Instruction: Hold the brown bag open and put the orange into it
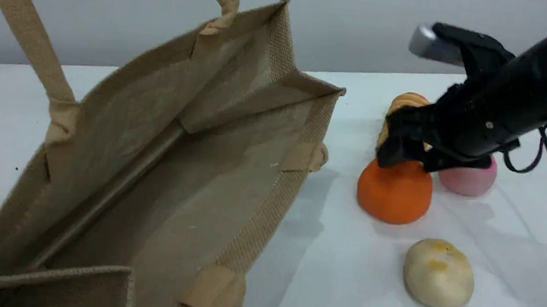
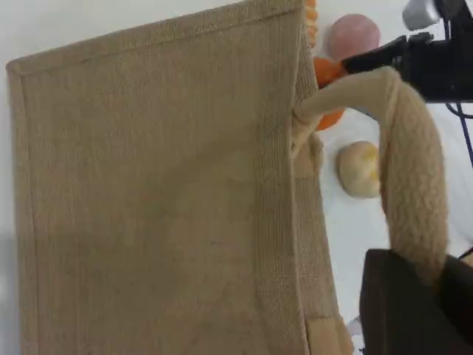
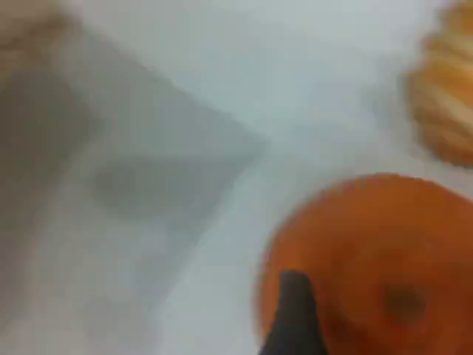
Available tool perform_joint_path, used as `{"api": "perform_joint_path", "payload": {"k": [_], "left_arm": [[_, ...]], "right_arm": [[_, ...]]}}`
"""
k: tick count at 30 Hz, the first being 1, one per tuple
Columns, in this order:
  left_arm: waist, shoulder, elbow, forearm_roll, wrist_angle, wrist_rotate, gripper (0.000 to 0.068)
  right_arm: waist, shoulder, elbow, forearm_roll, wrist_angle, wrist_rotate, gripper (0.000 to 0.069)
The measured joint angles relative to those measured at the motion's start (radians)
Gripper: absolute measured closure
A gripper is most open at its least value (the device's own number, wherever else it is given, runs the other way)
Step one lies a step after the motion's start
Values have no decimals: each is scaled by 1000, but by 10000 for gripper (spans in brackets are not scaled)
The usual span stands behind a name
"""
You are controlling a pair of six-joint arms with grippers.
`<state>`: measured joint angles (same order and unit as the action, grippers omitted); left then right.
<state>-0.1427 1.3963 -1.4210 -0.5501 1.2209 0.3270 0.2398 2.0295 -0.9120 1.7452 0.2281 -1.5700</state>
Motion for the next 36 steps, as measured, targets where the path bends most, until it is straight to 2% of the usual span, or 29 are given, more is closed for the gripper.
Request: {"api": "perform_joint_path", "payload": {"k": [3,6,9,13,16,18,31,36], "left_arm": [[0,0,0,0,0,0,592],[0,0,0,0,0,0,592],[0,0,0,0,0,0,592],[0,0,0,0,0,4,592],[0,0,0,0,0,26,592],[0,0,0,-1,0,37,592],[0,0,0,-3,0,140,592],[0,13,0,-5,0,168,592]], "right_arm": [[0,13,-3,0,-6,0,218],[0,29,-3,0,38,0,218],[1,37,-3,-1,64,0,254],[1,38,-3,-1,78,0,423],[1,38,-3,-1,106,0,594],[1,35,-3,-1,136,0,651],[0,-152,8,-1,86,0,664],[0,-246,8,-96,106,0,664]]}}
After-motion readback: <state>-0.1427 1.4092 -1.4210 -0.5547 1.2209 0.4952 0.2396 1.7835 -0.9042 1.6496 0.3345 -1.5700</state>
